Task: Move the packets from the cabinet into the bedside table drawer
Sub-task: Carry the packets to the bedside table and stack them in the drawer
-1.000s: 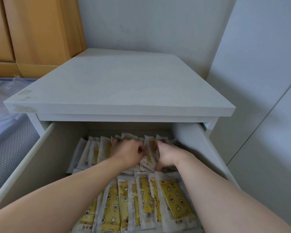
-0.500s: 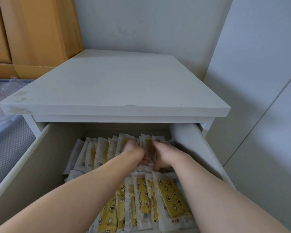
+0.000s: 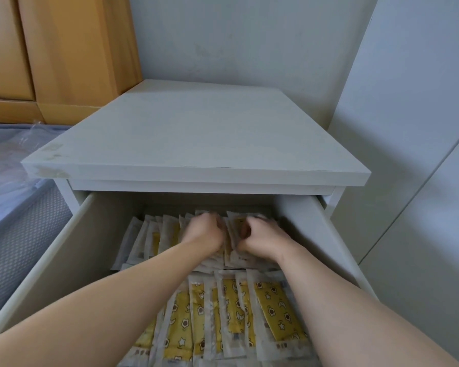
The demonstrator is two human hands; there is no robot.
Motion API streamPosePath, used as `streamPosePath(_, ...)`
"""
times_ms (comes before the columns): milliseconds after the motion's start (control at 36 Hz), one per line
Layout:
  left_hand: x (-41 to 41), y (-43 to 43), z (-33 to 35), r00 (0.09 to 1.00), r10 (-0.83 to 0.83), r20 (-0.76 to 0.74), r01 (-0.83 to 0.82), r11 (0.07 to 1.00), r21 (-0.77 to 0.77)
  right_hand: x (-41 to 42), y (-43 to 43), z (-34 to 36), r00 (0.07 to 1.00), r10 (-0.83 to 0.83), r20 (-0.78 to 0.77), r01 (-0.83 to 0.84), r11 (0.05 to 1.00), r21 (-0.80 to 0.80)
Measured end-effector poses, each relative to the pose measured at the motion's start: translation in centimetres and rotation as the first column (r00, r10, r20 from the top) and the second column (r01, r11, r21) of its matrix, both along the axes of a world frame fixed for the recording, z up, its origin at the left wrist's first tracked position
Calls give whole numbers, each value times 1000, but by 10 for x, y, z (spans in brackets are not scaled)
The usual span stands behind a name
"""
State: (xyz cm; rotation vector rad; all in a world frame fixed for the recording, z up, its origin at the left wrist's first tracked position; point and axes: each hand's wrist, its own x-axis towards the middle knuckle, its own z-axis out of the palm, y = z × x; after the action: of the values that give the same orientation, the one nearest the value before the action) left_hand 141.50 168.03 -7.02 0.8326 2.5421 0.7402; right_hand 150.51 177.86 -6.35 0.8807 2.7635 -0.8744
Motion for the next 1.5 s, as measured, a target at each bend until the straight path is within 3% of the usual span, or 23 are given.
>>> streamPosePath(83,-15,-18,1,956,-129,-264,95,986,-137,0,-3,0,997,56,52,-53,997,-47)
streamPosePath(167,-27,-33,-5,931,-317,-179,224,887,-405,-1,-5,-3,984,112,137,-88,982,-165)
streamPosePath(250,-29,-39,-12,927,-362,-100,268,824,-500,-2,-5,-4,989,84,120,-62,982,-178)
streamPosePath(472,-25,-40,-1,920,-358,-159,290,895,-338,-8,-13,8,997,50,-51,-49,999,22)
streamPosePath(667,-22,-41,21,966,-249,-73,242,966,-94,-12,-11,18,979,-128,-158,117,990,-80)
streamPosePath(889,-15,-67,46,978,-207,15,207,968,-144,-4,-29,28,974,-226,-25,222,968,-118)
streamPosePath(1250,23,-129,122,964,-241,115,263,928,-262,50,-108,113,975,-184,128,199,973,-117)
streamPosePath(1500,71,-181,153,934,-292,208,347,882,-319,113,-155,142,950,-180,256,241,942,-232)
